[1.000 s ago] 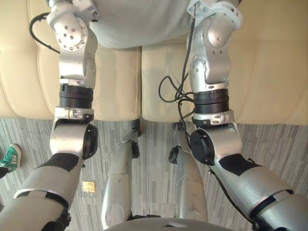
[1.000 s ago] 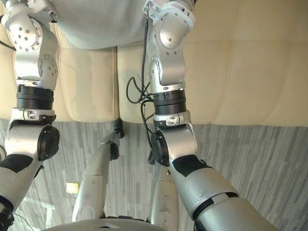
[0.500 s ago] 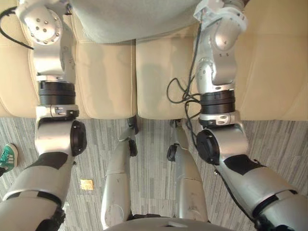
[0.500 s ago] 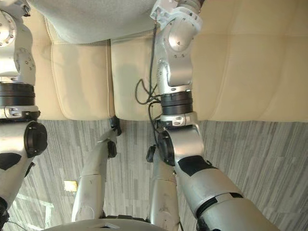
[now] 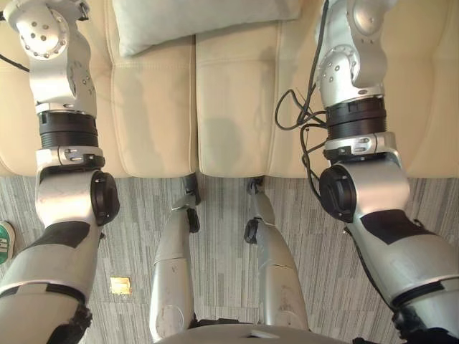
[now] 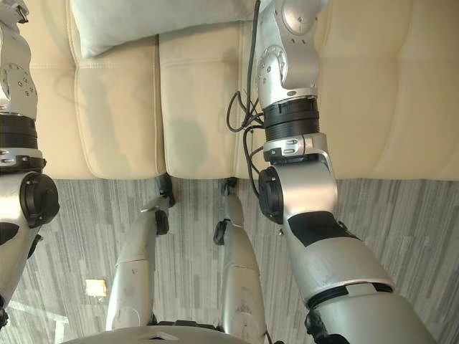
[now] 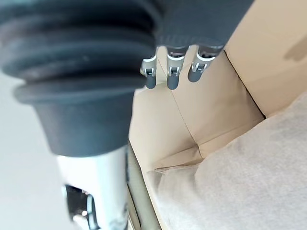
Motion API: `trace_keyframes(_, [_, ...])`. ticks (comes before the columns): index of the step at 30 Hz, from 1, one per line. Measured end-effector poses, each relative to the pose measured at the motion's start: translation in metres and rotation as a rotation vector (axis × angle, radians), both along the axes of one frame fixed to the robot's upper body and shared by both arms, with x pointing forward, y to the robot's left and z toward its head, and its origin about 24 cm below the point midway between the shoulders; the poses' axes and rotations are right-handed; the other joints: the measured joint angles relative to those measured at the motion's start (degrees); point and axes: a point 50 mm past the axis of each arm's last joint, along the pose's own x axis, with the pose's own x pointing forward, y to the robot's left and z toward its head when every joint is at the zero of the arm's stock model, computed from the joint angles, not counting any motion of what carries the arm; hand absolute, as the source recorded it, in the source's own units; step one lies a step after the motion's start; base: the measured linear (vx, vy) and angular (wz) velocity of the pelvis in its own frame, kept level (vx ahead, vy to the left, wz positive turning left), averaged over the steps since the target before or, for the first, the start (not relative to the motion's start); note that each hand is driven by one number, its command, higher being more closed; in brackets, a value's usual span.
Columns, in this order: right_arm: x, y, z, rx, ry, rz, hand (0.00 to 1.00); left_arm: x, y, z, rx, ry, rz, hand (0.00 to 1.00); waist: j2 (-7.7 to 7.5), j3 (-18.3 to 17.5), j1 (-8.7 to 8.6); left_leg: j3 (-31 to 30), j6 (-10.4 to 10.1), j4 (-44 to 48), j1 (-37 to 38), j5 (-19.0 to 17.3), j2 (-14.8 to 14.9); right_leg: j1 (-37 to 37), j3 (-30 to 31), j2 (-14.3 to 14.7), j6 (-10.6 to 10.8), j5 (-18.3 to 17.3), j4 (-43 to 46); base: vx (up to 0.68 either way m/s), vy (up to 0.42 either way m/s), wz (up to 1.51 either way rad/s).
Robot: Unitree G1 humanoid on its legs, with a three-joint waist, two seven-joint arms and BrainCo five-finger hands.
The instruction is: Pick up cushions and gather them together orderly.
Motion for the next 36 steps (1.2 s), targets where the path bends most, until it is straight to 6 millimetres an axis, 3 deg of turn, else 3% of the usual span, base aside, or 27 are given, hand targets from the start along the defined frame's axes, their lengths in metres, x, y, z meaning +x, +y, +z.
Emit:
trace_keyframes(7, [0.01,-0.011,-0.009,-0.06,0.069,-0.006,0.0,0.003,0.001,-0.005,0.001,0.02,-0.015,0.0,-0.67,-0.1,0.42,-0.3,-0.2,-0.5,1.2,0.2,0.1,1.5,-0.4,0.1,0.3,0.3,-0.5,-0.04,-0.022,0.03])
trace_keyframes(11, [-0.007,-0.032,-0.042,-0.171,0.037,-0.125,0.0,-0.013,0.011,-0.032,0.049,0.0,0.027,0.0,-1.15,-0.2,0.1,-1.1,-0.2,-0.2,2.2,-0.2,0.3,3.7,-0.5,0.5,0.5,0.4,-2.1,-0.03,-0.022,0.03])
trace_keyframes(14, [-0.026,-0.052,-0.098,-0.249,0.082,-0.237,0.0,-0.028,0.022,-0.087,0.082,0.071,0.066,0.0,-1.55,-0.1,0.32,-0.1,-0.5,-0.3,4.5,-0.6,0.6,5.5,0.1,0.8,0.6,0.3,-2.2,-0.01,-0.025,-0.07])
trace_keyframes(18, [-0.047,-0.074,-0.197,-0.338,0.331,-0.327,0.0,-0.056,0.029,-0.185,0.012,0.273,0.067,0.0,-1.72,-0.3,0.29,0.4,-1.0,-1.5,9.2,-1.6,0.7,9.5,0.9,1.1,1.2,-1.6,-2.1,0.0,-0.026,-0.08])
trace_keyframes(19, [-0.054,-0.076,-0.232,-0.371,0.443,-0.328,0.0,-0.067,0.028,-0.22,-0.027,0.366,0.057,0.0,-1.91,-0.4,0.3,0.8,-1.0,-2.3,11.5,-1.6,0.6,11.1,1.3,1.1,1.4,-2.8,-2.1,0.01,-0.031,-0.07])
trace_keyframes(20, [-0.057,-0.076,-0.244,-0.38,0.478,-0.323,0.0,-0.07,0.027,-0.232,-0.041,0.401,0.053,0.0,-2.11,-0.5,0.31,1.0,-1.0,-2.7,12.3,-1.7,0.6,11.7,1.4,1.1,1.2,-3.0,-2.1,0.01,-0.034,-0.1])
trace_keyframes(23, [-0.079,-0.069,-0.306,-0.41,0.681,-0.262,0.0,-0.099,0.019,-0.299,-0.113,0.61,0.016,0.0,-3.28,-2.5,0.37,1.5,-1.4,-5.1,17.4,-2.0,0.1,15.4,1.7,1.2,0.8,-4.3,-2.2,0.04,-0.041,-0.06])
trace_keyframes(25, [-0.089,-0.064,-0.329,-0.44,0.763,-0.225,0.0,-0.113,0.019,-0.327,-0.125,0.718,0.014,0.0,-4.07,-4.0,0.43,1.5,-1.6,-6.1,20.3,-1.9,-0.1,17.6,1.8,1.3,0.7,-4.3,-2.5,0.06,-0.027,-0.04])
trace_keyframes(26, [-0.098,-0.061,-0.353,-0.477,0.854,-0.196,0.0,-0.124,0.019,-0.35,-0.145,0.817,0.007,0.0,-4.52,-6.0,0.27,1.5,-1.7,-6.7,22.3,-2.0,-0.2,19.3,1.8,1.3,0.8,-4.6,-2.7,0.06,-0.016,-0.05])
trace_keyframes(27, [-0.102,-0.061,-0.362,-0.488,0.89,-0.183,0.0,-0.128,0.018,-0.36,-0.156,0.856,0.001,0.0,-4.58,-6.9,0.29,1.5,-1.8,-6.9,23.1,-2.0,-0.2,20.0,1.8,1.3,0.8,-4.8,-2.8,0.07,-0.007,-0.03])
trace_keyframes(31, [-0.132,-0.055,-0.43,-0.611,1.175,-0.09,0.0,-0.168,0.011,-0.434,-0.244,1.188,-0.043,0.0,-4.91,-11.6,-0.58,1.6,-2.3,-9.9,30.1,-2.6,-1.3,25.8,2.2,0.8,1.1,-6.7,-2.9,0.07,0.021,0.0])
trace_keyframes(36, [-0.179,-0.055,-0.5,-0.648,1.529,0.014,0.0,-0.225,-0.004,-0.496,-0.253,1.576,-0.076,0.0,-5.34,-14.9,-1.6,2.2,-2.6,-13.6,37.5,-3.0,-3.0,30.9,3.8,0.0,1.8,-7.9,-3.1,0.05,0.051,-0.09])
